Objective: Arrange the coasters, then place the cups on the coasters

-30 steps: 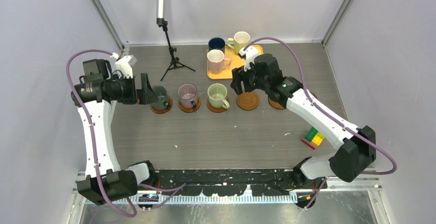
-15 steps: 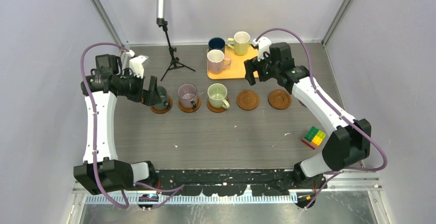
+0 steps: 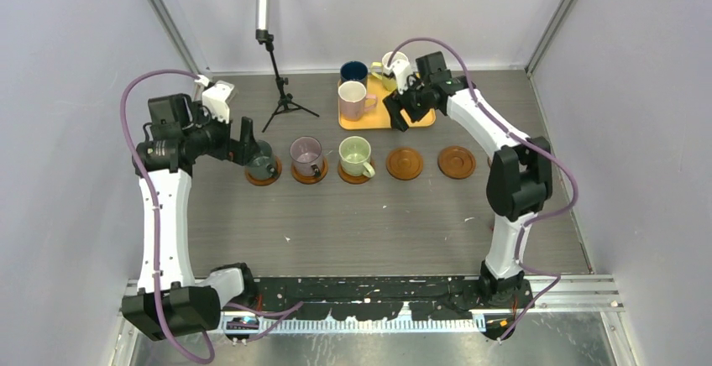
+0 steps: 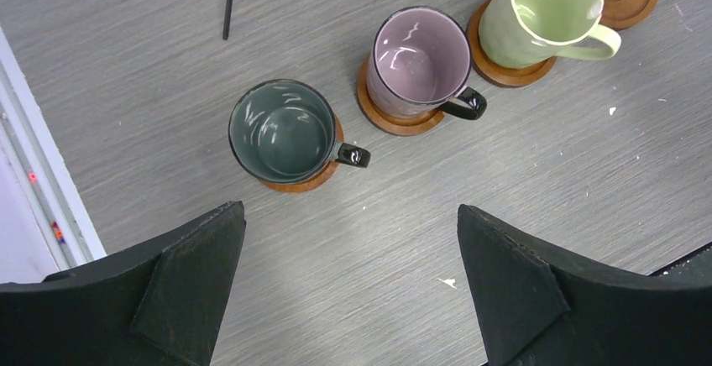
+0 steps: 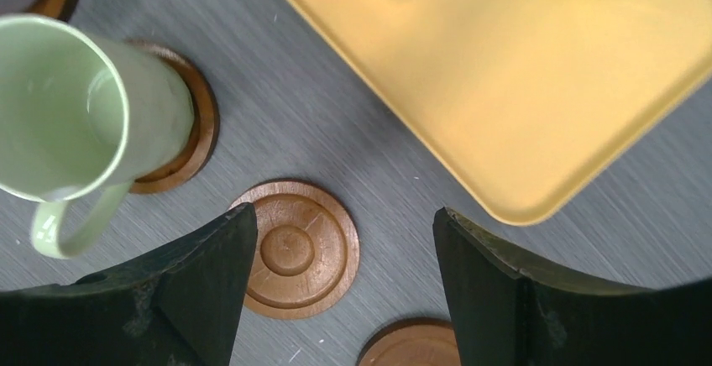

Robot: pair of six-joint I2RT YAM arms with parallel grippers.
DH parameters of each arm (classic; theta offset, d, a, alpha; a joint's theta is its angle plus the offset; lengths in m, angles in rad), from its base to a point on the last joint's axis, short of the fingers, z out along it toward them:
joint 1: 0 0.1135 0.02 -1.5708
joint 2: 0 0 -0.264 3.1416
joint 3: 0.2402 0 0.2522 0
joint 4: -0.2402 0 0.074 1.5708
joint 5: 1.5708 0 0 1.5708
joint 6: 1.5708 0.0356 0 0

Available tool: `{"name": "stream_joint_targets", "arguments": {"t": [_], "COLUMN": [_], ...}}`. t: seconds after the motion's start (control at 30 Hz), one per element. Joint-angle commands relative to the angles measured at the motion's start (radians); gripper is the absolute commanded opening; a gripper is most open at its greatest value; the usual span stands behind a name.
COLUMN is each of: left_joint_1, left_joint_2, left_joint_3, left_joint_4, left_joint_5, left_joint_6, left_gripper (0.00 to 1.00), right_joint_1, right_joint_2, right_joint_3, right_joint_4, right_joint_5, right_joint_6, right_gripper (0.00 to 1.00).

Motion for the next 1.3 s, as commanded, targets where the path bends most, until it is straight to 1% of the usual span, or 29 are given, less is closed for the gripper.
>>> {"name": "stream_joint_targets", "arguments": {"t": [0.0,0.1,0.27,0.5,0.67,0.8,0.97,1.27], "left_joint_1": [-0.002,-0.003,-0.001,-0.001,-0.001,0.003,0.011,0.021], "left_joint_2": [0.017,-0.007,-0.007,-0.019,-0.045,-0.058,-0.091,-0.122], "left_joint_3": [-0.009,-0.033,-0.055,-0.073,-0.087,-0.101,-0.133,-0.164], "left_joint_4": [-0.006,-0.002,0.018,-0.023,-0.017,-0.015,-0.007,-0.008], "left_joint_5": [-0.015,-0.012,-0.017,-0.036,-0.043,-0.064,-0.075,-0.075], "left_joint_6": [-0.012,-0.019,-0.054,-0.020,-0.013,-0.016,-0.030,-0.045], "left_gripper": [1.00,1.00,1.00,1.00,1.00,1.00,0.99,0.99], "right_joint_1": [-0.016,-0.017,-0.017,-0.021,-0.015,0.005,0.027,0.049], "right_joint_2": [0.070,0.124,0.238,0.390,0.504,0.574,0.599,0.609], "right_joint_3": [0.070,0.116,0.209,0.400,0.607,0.715,0.736,0.751], "right_joint_4": [-0.032,-0.033,-0.078,-0.084,-0.155,-0.193,-0.220,-0.212], "right_joint_5": [-0.139,-0.189,-0.191,-0.169,-0.173,-0.150,-0.144,-0.166], "right_joint_6": [-0.154,-0.230,-0.300,-0.295,-0.295,-0.321,-0.379,-0.419], "right_gripper": [0.82,0.81,0.80,0.79,0.79,0.79,0.77,0.74]}}
